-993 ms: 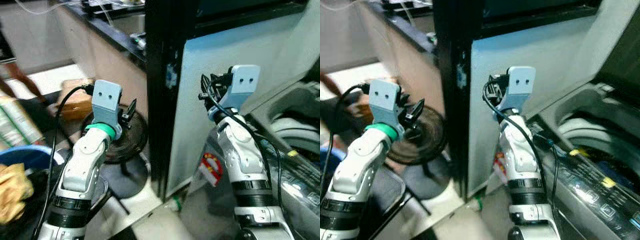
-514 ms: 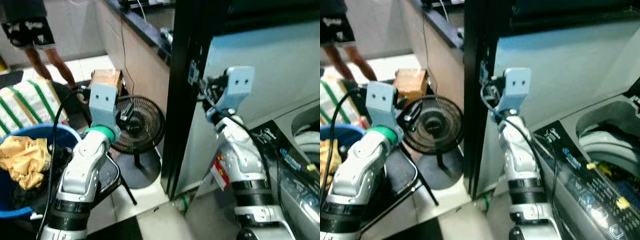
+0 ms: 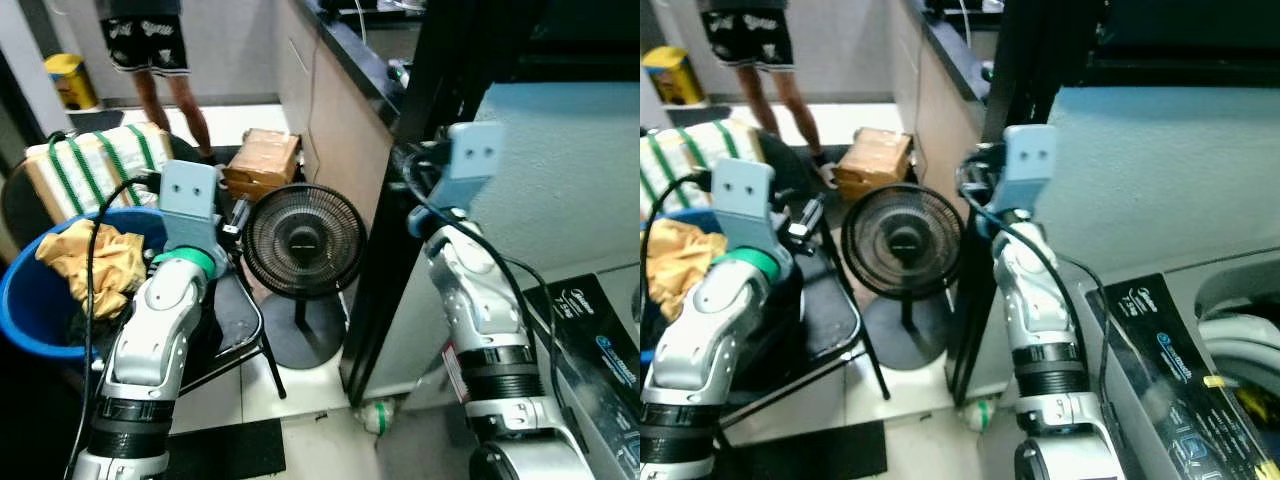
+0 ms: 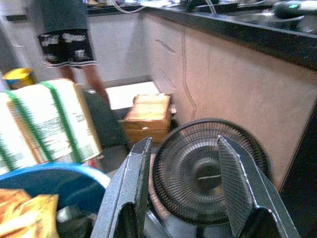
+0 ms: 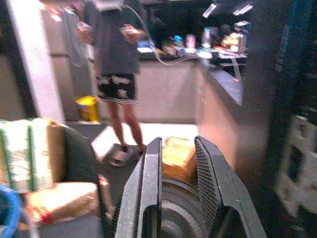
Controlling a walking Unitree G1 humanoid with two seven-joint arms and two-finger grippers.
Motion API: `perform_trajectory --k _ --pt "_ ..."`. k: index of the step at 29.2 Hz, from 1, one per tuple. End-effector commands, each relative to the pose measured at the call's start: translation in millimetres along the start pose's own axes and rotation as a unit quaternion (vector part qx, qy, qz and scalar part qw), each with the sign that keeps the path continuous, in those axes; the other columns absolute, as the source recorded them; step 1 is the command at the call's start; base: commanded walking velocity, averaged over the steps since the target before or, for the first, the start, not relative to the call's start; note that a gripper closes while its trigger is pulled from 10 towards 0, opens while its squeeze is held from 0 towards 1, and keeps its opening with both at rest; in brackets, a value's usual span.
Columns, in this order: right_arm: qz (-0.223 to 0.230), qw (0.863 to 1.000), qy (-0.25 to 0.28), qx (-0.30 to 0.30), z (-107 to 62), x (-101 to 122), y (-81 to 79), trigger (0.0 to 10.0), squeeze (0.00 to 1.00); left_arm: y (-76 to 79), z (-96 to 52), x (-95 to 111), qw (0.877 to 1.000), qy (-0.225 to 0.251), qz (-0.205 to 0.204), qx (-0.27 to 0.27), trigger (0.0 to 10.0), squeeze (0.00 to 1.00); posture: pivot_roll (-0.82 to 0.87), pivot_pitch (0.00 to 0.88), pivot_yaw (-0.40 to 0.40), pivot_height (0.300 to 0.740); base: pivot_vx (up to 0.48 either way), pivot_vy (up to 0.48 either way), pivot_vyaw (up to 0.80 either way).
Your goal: Clothes washing
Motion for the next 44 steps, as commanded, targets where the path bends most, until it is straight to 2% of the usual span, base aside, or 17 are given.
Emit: perform_trajectory --k 1,10,14,26,28,29,31,33,37,39,42,43,44 --pt "0.003 1.000 0.001 -0.008 0.2 0 5.5 10.0 0.00 3.3 -1.1 0 1.000 -0.002 -0.002 -0.005 10.0 0.00 0.13 0.000 -0.004 0.740 0.000 0.000 0.80" --pt "0.012 1.000 0.014 -0.010 0.4 4 6.9 10.0 0.00 3.1 -1.3 0 1.000 -0.003 -0.010 -0.007 10.0 0.00 0.12 0.000 0.002 0.740 0.000 0.000 0.77" --pt "0.033 0.999 0.030 -0.022 -1.7 6 12.0 10.0 0.00 5.6 -0.5 1 1.000 -0.002 -0.015 -0.013 10.0 0.00 0.12 0.000 0.007 0.740 0.000 0.443 0.00" --pt "0.029 0.999 0.014 -0.023 -6.2 -4 12.3 10.0 0.00 5.3 -0.4 1 1.000 -0.004 -0.015 -0.014 10.0 0.00 0.12 0.000 0.013 0.740 0.000 0.438 0.00" --pt "0.019 0.999 -0.020 -0.018 -7.4 -16 11.1 10.0 0.00 0.2 -1.4 -6 0.999 -0.021 -0.031 0.012 10.0 0.00 0.12 0.000 0.006 0.740 0.000 0.000 0.00" --pt "0.019 0.999 -0.020 -0.018 -7.4 -16 11.1 10.0 0.00 0.2 -1.4 -6 0.999 -0.021 -0.031 0.012 10.0 0.00 0.12 0.000 0.006 0.740 0.000 0.000 0.00" --pt "0.009 0.998 -0.055 -0.011 -10.5 -30 9.8 10.0 0.00 -7.5 -3.4 -17 0.997 -0.041 -0.049 0.047 10.0 0.00 0.12 0.000 0.005 0.740 0.000 0.000 0.00" --pt "0.041 0.994 -0.102 -0.030 -16.9 -47 15.4 10.0 0.00 -7.3 -5.9 -25 0.996 -0.055 -0.041 0.049 10.0 0.00 0.12 0.000 -0.002 0.740 0.000 0.000 0.00" --pt "0.056 0.988 -0.133 -0.063 -24.5 -61 26.9 10.0 0.00 -2.9 -7.7 -29 0.996 -0.067 -0.036 0.038 10.0 0.00 0.12 0.000 -0.003 0.740 0.000 0.000 0.00" --pt "0.043 0.985 -0.153 -0.065 -31.2 -71 31.8 10.0 0.00 -0.2 -9.5 -35 0.996 -0.078 -0.035 0.040 10.0 0.00 0.12 0.000 -0.003 0.740 0.000 0.000 0.00" --pt "0.039 0.984 -0.160 -0.061 -32.8 -73 31.7 10.0 0.00 0.5 -10.0 -37 0.995 -0.081 -0.033 0.041 10.0 0.00 0.12 0.000 -0.003 0.740 0.000 0.000 0.00" --pt "0.010 0.984 -0.169 -0.048 -34.8 -76 28.5 10.0 0.00 2.2 -11.0 -42 0.994 -0.092 -0.030 0.043 10.0 0.00 0.12 0.000 -0.003 0.740 0.000 0.000 0.00" --pt "0.010 0.984 -0.169 -0.048 -34.8 -76 28.5 10.0 0.00 2.2 -11.0 -42 0.994 -0.092 -0.030 0.043 10.0 0.00 0.12 0.000 -0.003 0.740 0.000 0.000 0.00"
Point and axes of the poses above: a point about 5 cm out from each wrist's last joint towards the gripper, its own z axis pointing out of the wrist towards the gripper, its own x axis along the axis of the wrist's last joint, y = z × x, the point moved 2 cm from there along z, pointing out of the wrist towards the gripper, and after that the axes turned 13 degrees about z, right-handed, at the moved point
